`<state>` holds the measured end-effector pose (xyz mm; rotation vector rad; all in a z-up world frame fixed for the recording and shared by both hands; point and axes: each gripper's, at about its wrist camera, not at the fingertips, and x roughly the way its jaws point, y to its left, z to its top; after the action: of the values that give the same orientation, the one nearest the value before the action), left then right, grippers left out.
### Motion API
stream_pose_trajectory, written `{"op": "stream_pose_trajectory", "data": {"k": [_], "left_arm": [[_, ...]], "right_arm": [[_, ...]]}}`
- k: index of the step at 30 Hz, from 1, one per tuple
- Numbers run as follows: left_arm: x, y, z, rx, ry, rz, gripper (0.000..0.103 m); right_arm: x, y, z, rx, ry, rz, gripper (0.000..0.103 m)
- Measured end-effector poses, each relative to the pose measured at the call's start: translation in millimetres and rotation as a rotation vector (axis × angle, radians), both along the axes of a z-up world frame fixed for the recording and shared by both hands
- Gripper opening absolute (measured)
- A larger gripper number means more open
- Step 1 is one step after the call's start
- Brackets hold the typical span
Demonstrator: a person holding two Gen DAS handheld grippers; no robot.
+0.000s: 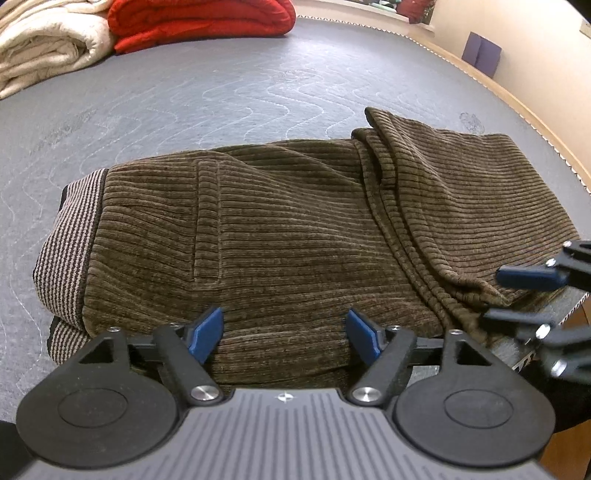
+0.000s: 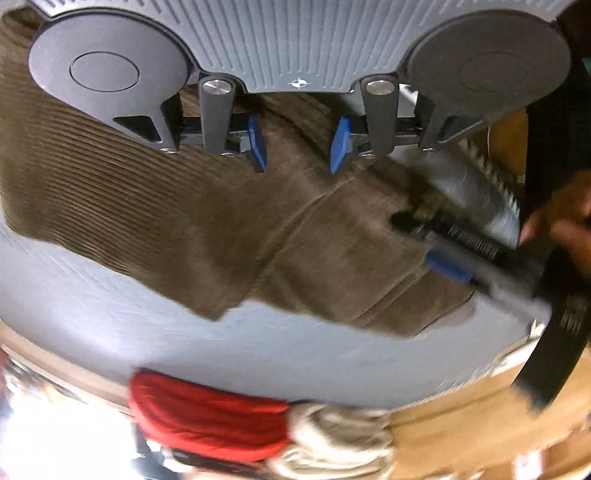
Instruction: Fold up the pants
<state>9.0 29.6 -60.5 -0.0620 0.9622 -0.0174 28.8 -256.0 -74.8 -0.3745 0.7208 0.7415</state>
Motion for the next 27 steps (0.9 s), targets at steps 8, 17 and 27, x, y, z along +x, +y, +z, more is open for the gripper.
{"op": "stream_pose_trajectory", "data": {"k": [8, 17, 27], "left_arm": [[2, -1, -1, 0.005, -0.003, -0.006, 0.079], [0, -2, -1, 0.008, -0.003, -0.01, 0.081], [3, -5, 0, 0.009, 0.002, -0.005, 0.085]], "right_arm": [[-10, 12, -5, -0.059, -0.111, 0.054, 0.013], [-10, 3, -21, -0.089, -0.016, 0.102, 0.017], [36, -137, 37, 0.348, -0.073, -0.694, 0.068]]}}
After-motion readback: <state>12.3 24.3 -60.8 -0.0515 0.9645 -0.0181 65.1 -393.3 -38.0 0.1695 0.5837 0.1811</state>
